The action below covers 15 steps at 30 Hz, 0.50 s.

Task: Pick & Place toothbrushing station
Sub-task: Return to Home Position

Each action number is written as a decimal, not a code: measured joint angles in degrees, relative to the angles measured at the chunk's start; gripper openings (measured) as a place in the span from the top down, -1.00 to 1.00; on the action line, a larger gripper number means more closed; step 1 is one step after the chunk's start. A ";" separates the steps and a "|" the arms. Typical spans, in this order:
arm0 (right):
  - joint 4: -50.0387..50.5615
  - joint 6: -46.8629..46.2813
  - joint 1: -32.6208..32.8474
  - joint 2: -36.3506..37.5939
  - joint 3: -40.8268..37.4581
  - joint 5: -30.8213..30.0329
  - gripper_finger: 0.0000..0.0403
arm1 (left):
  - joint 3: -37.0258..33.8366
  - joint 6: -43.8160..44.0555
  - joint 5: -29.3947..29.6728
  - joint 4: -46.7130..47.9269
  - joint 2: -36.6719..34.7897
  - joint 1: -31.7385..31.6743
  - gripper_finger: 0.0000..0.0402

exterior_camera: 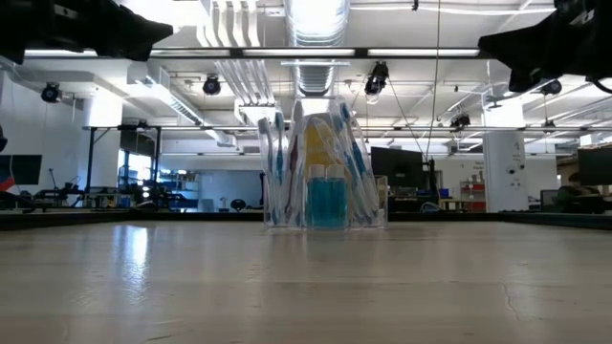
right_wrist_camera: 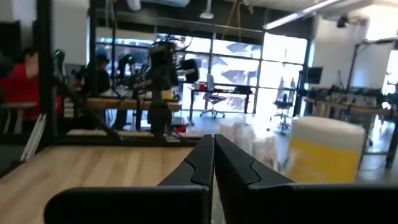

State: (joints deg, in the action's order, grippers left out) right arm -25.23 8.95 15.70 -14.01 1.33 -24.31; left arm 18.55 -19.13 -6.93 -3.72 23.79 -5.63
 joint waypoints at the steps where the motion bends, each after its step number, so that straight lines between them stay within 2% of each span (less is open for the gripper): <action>1: 1.54 -0.99 -0.32 1.11 0.24 0.04 0.96 | 0.00 -0.07 -0.12 0.28 0.34 -0.07 0.99; 9: 8.26 -2.75 -1.28 10.73 0.45 0.20 0.96 | -1.19 2.05 -0.54 0.21 5.46 -2.34 0.99; 12: 12.84 -4.88 -1.28 13.94 0.45 0.21 0.96 | -2.51 5.17 -6.88 -1.80 4.90 -3.40 0.99; 15: 14.38 -6.32 -1.28 14.00 0.48 0.08 0.96 | -4.76 10.23 -12.97 -3.87 2.67 -3.75 0.99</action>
State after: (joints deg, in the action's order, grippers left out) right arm -10.85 2.62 14.41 -0.01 1.80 -24.23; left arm 13.78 -8.90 -19.90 -7.59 26.45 -9.38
